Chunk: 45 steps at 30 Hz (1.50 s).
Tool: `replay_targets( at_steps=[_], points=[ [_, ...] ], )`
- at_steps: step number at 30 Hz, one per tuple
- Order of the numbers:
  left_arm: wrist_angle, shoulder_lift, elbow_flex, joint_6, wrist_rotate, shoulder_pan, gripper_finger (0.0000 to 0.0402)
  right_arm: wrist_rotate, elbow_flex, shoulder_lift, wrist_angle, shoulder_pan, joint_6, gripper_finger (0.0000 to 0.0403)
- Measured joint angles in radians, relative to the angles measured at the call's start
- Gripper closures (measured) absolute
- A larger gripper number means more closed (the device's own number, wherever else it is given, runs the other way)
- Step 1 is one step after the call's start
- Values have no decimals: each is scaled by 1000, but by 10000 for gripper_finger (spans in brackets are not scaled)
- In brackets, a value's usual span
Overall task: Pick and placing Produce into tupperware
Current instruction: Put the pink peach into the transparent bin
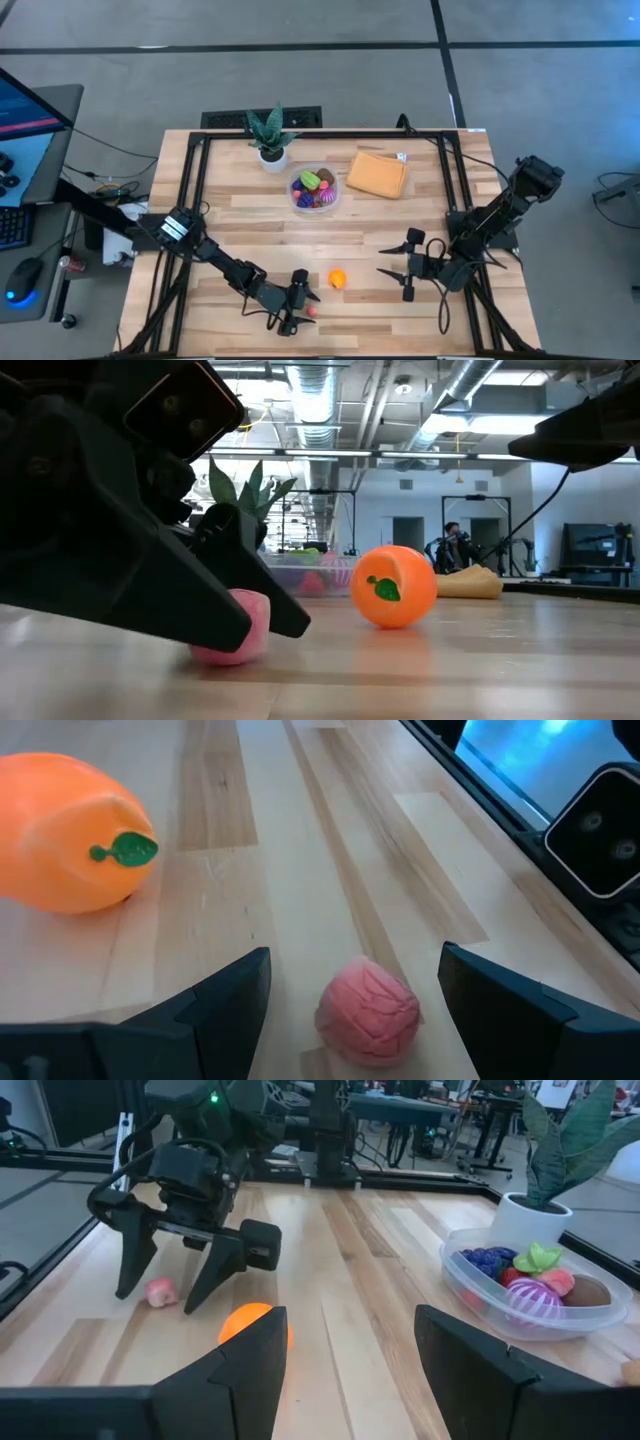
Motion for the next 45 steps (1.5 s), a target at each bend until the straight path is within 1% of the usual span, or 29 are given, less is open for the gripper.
replay_targets(
  at_steps=[3, 5, 14, 19, 31, 45],
  points=[
    [-5, 0, 0, -2, 8, 0, 126, 0, 0, 0, 0, 0, 0, 159],
    [-8, 0, 0, -2, 10, 0, 134, 0, 0, 0, 0, 0, 0, 159],
    [-11, 0, 0, -1, 21, 0, 209, 0, 0, 0, 0, 0, 0, 159],
    [-18, 0, 0, -1, 21, 0, 232, 0, 0, 0, 0, 0, 0, 159],
    [-18, 0, -1, 0, 20, 0, 267, 0, 0, 0, 0, 0, 0, 159],
    [-18, 0, -1, 1, 19, 0, 272, -1, 0, 0, 0, 0, 1, 159]
  ],
)
